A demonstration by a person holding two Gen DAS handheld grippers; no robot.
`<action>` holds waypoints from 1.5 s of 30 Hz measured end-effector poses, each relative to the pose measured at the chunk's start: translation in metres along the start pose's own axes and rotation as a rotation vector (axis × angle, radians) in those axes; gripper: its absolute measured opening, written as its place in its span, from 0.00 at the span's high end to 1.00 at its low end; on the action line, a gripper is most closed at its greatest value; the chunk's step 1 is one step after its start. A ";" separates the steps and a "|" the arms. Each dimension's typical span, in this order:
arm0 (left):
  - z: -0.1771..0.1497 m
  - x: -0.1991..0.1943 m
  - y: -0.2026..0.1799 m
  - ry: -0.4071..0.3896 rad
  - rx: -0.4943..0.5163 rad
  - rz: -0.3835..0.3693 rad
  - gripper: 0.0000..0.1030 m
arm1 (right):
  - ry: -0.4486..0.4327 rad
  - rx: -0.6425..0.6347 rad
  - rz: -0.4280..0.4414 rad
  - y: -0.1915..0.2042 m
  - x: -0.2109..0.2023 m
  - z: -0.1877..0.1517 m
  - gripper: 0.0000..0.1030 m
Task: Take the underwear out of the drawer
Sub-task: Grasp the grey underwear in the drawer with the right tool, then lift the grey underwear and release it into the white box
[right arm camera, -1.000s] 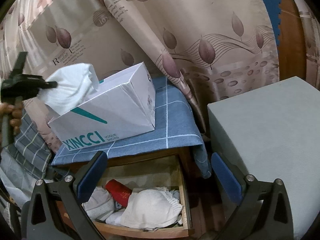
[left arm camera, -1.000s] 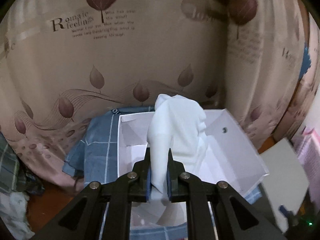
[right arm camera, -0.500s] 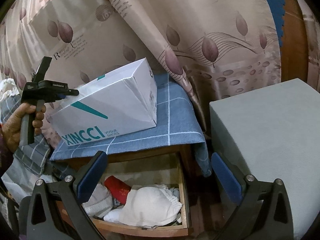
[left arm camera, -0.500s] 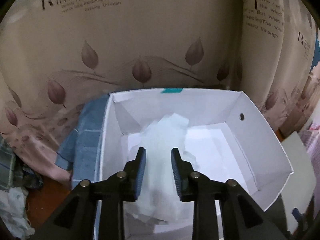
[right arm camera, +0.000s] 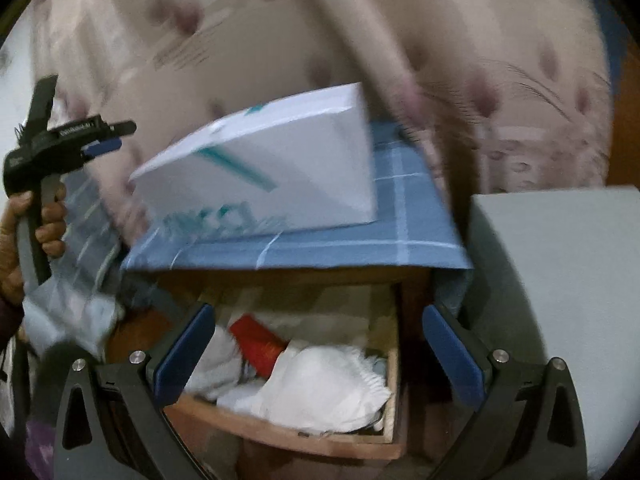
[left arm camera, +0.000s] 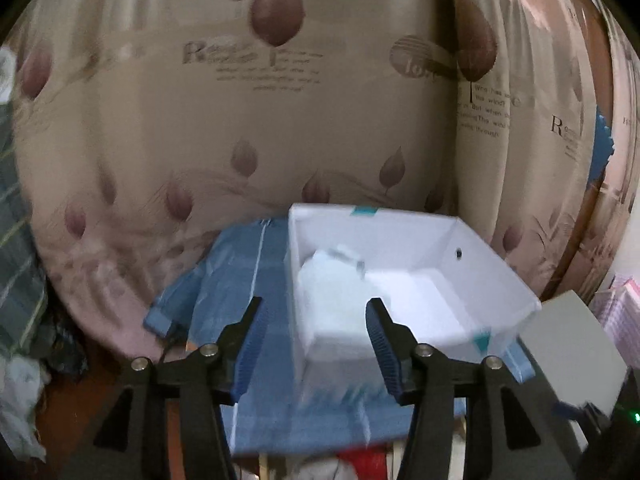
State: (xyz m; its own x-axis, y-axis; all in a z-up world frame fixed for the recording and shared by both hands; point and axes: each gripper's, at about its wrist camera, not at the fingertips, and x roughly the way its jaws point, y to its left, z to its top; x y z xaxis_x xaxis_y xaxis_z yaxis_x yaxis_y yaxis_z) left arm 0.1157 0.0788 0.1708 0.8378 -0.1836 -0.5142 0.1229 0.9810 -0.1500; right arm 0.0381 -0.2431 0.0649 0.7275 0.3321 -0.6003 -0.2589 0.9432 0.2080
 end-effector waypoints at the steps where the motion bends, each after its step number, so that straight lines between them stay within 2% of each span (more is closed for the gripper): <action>1: -0.010 -0.006 0.007 0.008 -0.017 -0.010 0.49 | 0.019 -0.015 0.022 0.008 0.005 -0.002 0.00; 3: -0.033 -0.017 0.025 0.035 -0.055 -0.025 0.49 | 0.059 -0.042 0.057 0.028 0.018 -0.010 0.00; 6: -0.061 -0.033 0.047 0.035 -0.112 -0.021 0.49 | 0.153 -0.099 0.111 0.070 0.046 -0.018 0.00; 8: -0.079 -0.043 0.061 0.023 -0.143 0.000 0.49 | 0.200 -0.093 0.156 0.095 0.066 -0.020 0.00; 11: -0.101 -0.056 0.073 -0.018 -0.152 0.057 0.49 | 0.281 -0.097 0.168 0.125 0.101 -0.026 0.00; 14: -0.116 -0.063 0.074 -0.041 -0.111 0.145 0.49 | 0.360 -0.112 0.127 0.148 0.137 -0.037 0.00; 17: -0.119 -0.064 0.078 -0.053 -0.115 0.120 0.44 | 0.420 -0.089 0.082 0.155 0.162 -0.048 0.00; 19: -0.119 -0.061 0.080 -0.036 -0.124 0.135 0.43 | 0.455 -0.075 0.065 0.159 0.179 -0.054 0.00; 25: -0.120 -0.055 0.092 -0.013 -0.190 0.104 0.42 | 0.558 -0.083 -0.043 0.164 0.218 -0.066 0.00; 28: -0.118 -0.053 0.096 -0.010 -0.209 0.095 0.40 | 0.591 -0.072 -0.053 0.162 0.231 -0.069 0.01; 31: -0.118 -0.050 0.099 0.002 -0.227 0.097 0.39 | 0.639 -0.084 -0.056 0.160 0.244 -0.072 0.12; 33: -0.118 -0.048 0.101 0.006 -0.234 0.093 0.39 | 0.713 -0.083 -0.033 0.159 0.256 -0.078 0.44; 35: -0.119 -0.048 0.100 0.004 -0.235 0.096 0.39 | 0.696 -0.108 -0.015 0.162 0.253 -0.080 0.58; 36: -0.118 -0.048 0.100 0.004 -0.233 0.092 0.39 | 0.685 -0.120 -0.008 0.162 0.250 -0.079 0.67; 39: -0.118 -0.048 0.100 0.006 -0.225 0.102 0.39 | 0.633 -0.100 0.061 0.155 0.229 -0.070 0.73; 45: -0.117 -0.046 0.098 0.013 -0.219 0.101 0.39 | 0.522 -0.035 0.093 0.134 0.174 -0.053 0.73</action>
State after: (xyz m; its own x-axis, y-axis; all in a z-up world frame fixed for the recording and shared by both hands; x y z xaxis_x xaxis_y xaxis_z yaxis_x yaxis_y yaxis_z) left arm 0.0272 0.1758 0.0808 0.8331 -0.0874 -0.5461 -0.0804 0.9578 -0.2759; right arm 0.0967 -0.0589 -0.0525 0.2892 0.3600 -0.8870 -0.3348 0.9061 0.2586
